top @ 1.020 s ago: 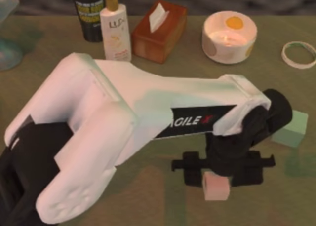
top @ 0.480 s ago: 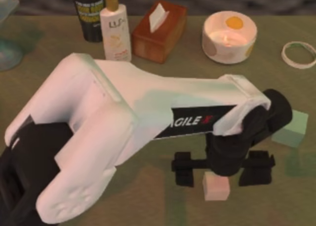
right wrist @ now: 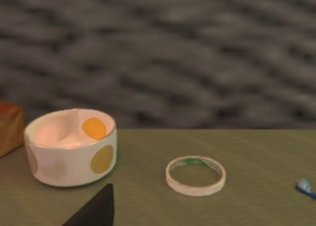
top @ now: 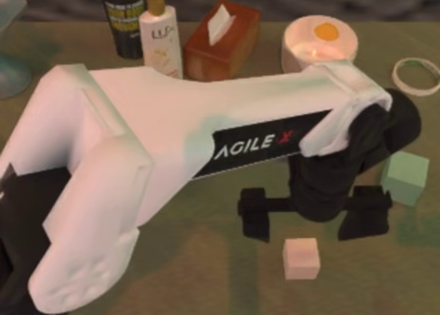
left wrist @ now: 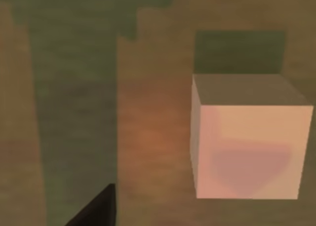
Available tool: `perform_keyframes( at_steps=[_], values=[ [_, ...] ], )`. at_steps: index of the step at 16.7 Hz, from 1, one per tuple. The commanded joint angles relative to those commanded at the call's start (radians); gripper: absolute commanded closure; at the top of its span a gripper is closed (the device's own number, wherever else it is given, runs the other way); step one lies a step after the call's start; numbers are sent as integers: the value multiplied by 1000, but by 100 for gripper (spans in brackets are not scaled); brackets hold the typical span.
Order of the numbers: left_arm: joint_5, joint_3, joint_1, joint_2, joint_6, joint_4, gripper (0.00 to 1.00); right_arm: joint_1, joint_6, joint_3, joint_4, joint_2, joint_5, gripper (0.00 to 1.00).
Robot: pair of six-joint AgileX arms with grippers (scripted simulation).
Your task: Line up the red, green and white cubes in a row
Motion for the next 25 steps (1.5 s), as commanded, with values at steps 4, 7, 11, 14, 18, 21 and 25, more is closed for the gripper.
perform_keyframes(
  at_steps=[4,7,11,14,18,21,25],
  values=[
    [-1,28,3,-17,1,-35,0,0,0,0,0,0,0,0],
    [-1,26,-2,-14,1,-32,0,0,0,0,0,0,0,0],
    [-8,-69,52,-116,20,27,0,12,-56,84,-54,87,-3,0],
    [-14,-231,150,-301,58,128,0,28,-150,227,-147,248,-4,0],
    [-17,-549,331,-682,154,313,0,54,-320,472,-322,576,-2,0],
    [-15,-840,485,-1026,273,473,0,76,-467,676,-477,886,1,0],
    [-9,-1236,683,-1478,476,690,0,106,-658,938,-680,1307,4,0]
  ],
)
